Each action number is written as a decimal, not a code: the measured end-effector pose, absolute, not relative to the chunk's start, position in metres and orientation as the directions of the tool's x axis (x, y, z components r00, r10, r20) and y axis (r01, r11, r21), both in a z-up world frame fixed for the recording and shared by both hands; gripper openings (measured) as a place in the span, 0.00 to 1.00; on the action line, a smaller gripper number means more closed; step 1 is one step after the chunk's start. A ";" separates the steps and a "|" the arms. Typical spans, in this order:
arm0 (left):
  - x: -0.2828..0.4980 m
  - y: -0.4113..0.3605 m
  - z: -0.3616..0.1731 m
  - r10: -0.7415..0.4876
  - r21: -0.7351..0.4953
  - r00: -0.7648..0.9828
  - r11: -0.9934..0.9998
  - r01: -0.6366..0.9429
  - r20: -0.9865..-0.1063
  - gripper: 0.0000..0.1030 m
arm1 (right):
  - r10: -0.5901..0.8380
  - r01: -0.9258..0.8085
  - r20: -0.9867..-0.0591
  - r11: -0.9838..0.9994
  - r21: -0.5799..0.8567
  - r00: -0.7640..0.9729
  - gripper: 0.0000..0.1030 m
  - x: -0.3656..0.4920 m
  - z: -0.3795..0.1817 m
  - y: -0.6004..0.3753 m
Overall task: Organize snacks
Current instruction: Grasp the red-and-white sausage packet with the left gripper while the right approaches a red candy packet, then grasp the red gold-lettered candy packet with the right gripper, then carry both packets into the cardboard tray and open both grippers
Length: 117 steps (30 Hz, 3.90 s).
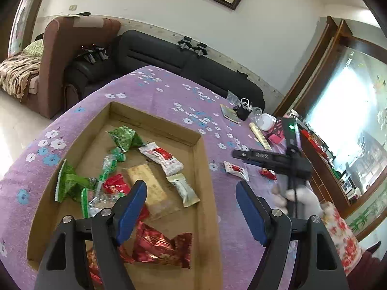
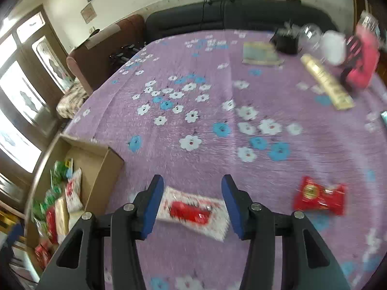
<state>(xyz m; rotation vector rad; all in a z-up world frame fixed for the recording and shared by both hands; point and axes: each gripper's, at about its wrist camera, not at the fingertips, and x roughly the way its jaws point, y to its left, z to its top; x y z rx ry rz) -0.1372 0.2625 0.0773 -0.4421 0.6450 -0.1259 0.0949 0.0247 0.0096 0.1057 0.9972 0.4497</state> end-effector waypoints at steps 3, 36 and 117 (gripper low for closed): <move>-0.135 0.256 0.078 -0.251 -0.430 0.791 0.903 -0.016 -0.557 0.77 | 0.466 -0.322 -0.788 0.878 0.354 0.402 0.48 0.099 0.000 0.023; -0.108 0.153 0.064 -0.391 -0.364 0.666 0.912 0.188 -0.635 0.77 | 0.325 -0.190 -0.796 0.946 0.264 0.511 0.58 0.121 0.003 -0.107; -0.134 0.337 0.039 -0.078 -0.317 0.707 0.924 -0.214 -0.703 0.32 | 0.486 -0.619 -0.779 0.768 0.166 0.395 0.17 -0.035 0.057 0.116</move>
